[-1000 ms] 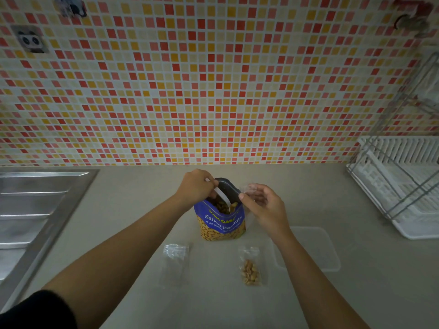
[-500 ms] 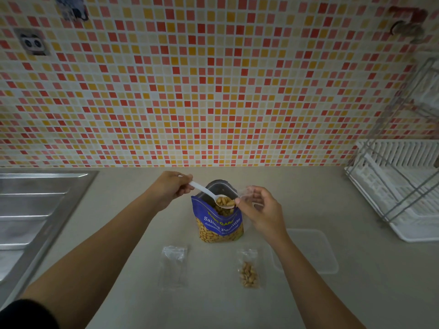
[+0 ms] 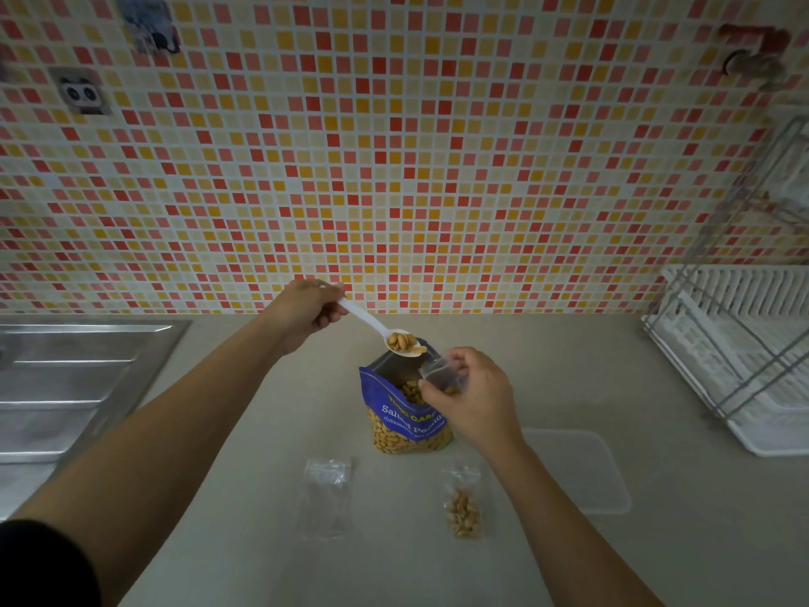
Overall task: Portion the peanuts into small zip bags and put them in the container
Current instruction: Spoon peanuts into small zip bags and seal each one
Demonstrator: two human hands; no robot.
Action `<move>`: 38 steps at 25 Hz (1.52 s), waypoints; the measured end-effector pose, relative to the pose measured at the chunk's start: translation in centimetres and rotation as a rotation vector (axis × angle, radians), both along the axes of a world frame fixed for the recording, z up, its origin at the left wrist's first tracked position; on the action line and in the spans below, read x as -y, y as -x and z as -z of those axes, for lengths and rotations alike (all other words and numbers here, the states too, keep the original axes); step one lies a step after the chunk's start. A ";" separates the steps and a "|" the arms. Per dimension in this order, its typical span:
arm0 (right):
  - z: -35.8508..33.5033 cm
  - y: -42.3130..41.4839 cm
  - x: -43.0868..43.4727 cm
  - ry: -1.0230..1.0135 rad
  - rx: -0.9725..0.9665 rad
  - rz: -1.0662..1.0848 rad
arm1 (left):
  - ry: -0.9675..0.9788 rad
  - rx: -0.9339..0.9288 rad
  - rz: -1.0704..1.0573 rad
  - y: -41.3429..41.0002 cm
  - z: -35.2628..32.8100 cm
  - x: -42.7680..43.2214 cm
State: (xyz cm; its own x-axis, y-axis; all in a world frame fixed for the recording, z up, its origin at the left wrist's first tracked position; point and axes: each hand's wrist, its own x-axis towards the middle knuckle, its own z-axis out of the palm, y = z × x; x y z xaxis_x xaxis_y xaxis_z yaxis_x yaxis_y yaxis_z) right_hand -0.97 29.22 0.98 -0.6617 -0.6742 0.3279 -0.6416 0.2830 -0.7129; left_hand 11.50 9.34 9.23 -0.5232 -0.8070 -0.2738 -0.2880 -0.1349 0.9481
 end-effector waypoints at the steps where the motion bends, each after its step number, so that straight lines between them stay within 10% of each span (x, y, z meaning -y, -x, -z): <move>1: 0.0 0.0 0.1 0.005 -0.011 0.004 | 0.014 0.004 0.017 0.3 -0.4 -0.1; 8: 0.1 -0.2 0.3 0.027 0.028 0.035 | 0.241 0.116 0.169 2.9 -2.5 -1.9; 16: 0.6 -0.5 0.7 0.093 0.153 0.080 | 0.974 0.281 0.425 4.6 -7.5 -6.7; 27: -0.1 -0.5 -0.2 0.201 0.313 0.087 | 0.419 0.088 0.032 0.8 -1.2 -1.6; 33: -1.4 0.6 -1.0 0.319 0.474 0.116 | 0.668 0.475 0.439 1.3 4.3 -3.9; 38: -3.4 0.9 -0.7 0.349 0.491 0.089 | 0.865 0.263 0.216 0.2 4.2 -5.8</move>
State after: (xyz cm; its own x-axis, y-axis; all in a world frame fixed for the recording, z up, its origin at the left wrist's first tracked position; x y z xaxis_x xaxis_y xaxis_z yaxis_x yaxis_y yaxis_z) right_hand -1.83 29.95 4.37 -0.8405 -0.5171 0.1615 -0.1987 0.0169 -0.9799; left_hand 11.29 15.12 5.03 -0.6922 -0.6784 0.2464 -0.4448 0.6698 0.5946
